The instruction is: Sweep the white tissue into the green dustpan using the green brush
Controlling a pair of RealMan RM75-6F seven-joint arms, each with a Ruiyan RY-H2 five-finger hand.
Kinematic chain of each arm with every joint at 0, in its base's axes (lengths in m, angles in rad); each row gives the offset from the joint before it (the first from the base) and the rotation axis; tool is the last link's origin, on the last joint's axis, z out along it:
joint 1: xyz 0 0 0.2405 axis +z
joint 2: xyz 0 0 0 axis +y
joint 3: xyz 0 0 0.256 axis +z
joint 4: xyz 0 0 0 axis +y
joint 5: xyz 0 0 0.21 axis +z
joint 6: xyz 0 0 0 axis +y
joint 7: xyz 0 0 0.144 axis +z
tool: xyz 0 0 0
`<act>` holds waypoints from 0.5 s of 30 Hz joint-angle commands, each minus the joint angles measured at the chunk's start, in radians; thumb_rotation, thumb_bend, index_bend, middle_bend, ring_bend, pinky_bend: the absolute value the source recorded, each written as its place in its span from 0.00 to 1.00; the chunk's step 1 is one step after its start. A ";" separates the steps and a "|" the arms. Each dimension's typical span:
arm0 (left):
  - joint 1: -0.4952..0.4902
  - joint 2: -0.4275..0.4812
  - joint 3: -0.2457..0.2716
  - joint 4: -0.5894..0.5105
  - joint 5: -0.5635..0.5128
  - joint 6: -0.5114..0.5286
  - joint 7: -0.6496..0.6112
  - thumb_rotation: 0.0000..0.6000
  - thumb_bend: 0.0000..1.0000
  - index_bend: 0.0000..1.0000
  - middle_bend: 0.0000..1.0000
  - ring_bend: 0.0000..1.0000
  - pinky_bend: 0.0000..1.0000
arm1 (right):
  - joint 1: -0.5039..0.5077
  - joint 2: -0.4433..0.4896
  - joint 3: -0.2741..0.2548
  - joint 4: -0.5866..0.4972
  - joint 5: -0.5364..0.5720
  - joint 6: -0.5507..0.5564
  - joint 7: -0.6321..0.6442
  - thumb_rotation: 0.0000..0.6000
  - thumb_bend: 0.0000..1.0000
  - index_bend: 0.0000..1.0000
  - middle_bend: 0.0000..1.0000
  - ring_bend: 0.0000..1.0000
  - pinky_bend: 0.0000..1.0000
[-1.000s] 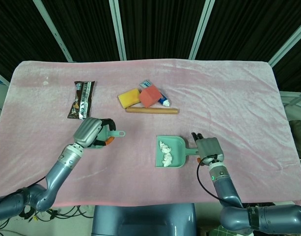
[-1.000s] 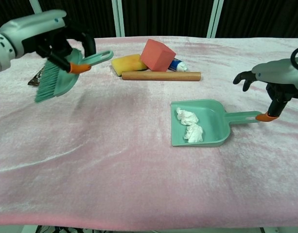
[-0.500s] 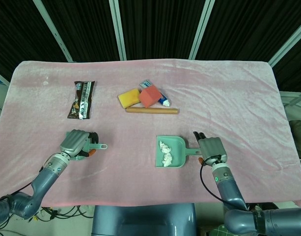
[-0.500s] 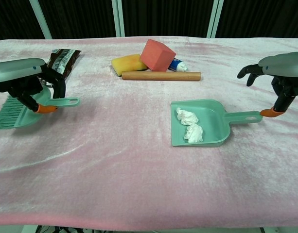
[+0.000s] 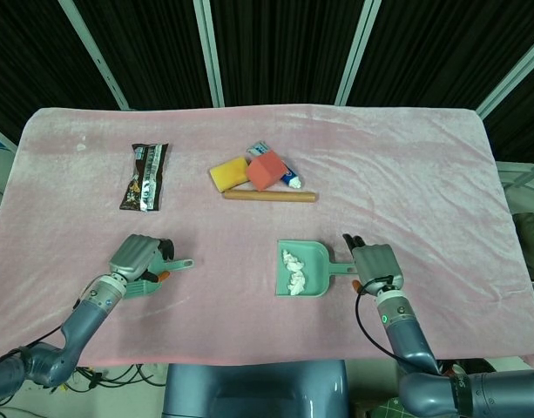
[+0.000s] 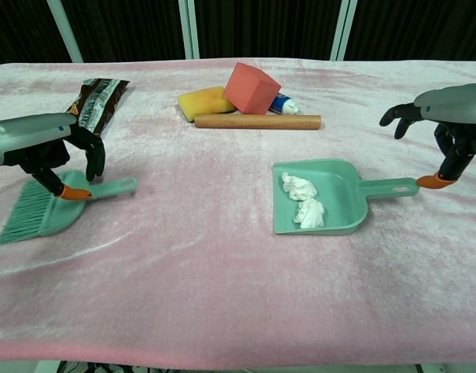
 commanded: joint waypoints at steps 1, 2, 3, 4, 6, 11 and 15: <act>0.003 -0.001 -0.003 -0.003 0.002 0.004 0.001 1.00 0.17 0.42 0.46 0.91 1.00 | -0.002 0.001 -0.002 -0.002 -0.002 0.000 0.001 1.00 0.24 0.10 0.15 0.62 0.81; 0.004 -0.002 -0.004 -0.005 0.004 0.007 0.000 1.00 0.15 0.37 0.45 0.91 1.00 | -0.004 0.001 -0.004 -0.001 -0.004 0.000 0.001 1.00 0.24 0.10 0.15 0.62 0.81; 0.006 -0.001 -0.006 -0.007 0.005 0.010 0.001 1.00 0.12 0.32 0.45 0.91 1.00 | -0.005 0.002 -0.005 -0.002 -0.005 0.001 0.001 1.00 0.24 0.10 0.15 0.62 0.81; 0.007 -0.001 -0.007 -0.011 0.005 0.012 0.002 1.00 0.11 0.30 0.44 0.91 1.00 | -0.006 0.003 -0.006 -0.003 -0.007 0.001 0.001 1.00 0.24 0.10 0.15 0.62 0.81; 0.010 0.003 -0.012 -0.020 0.005 0.017 0.004 1.00 0.08 0.27 0.44 0.91 1.00 | -0.009 0.005 -0.008 -0.005 -0.013 0.003 0.000 1.00 0.24 0.10 0.15 0.61 0.81; 0.028 0.020 -0.036 -0.061 0.012 0.070 -0.008 1.00 0.06 0.26 0.42 0.86 1.00 | -0.025 0.022 -0.023 -0.014 -0.055 0.014 0.006 1.00 0.22 0.09 0.15 0.57 0.79; 0.071 0.069 -0.045 -0.129 0.065 0.190 0.019 1.00 0.01 0.20 0.36 0.61 0.87 | -0.067 0.064 -0.056 -0.019 -0.171 0.043 0.041 1.00 0.21 0.01 0.12 0.34 0.57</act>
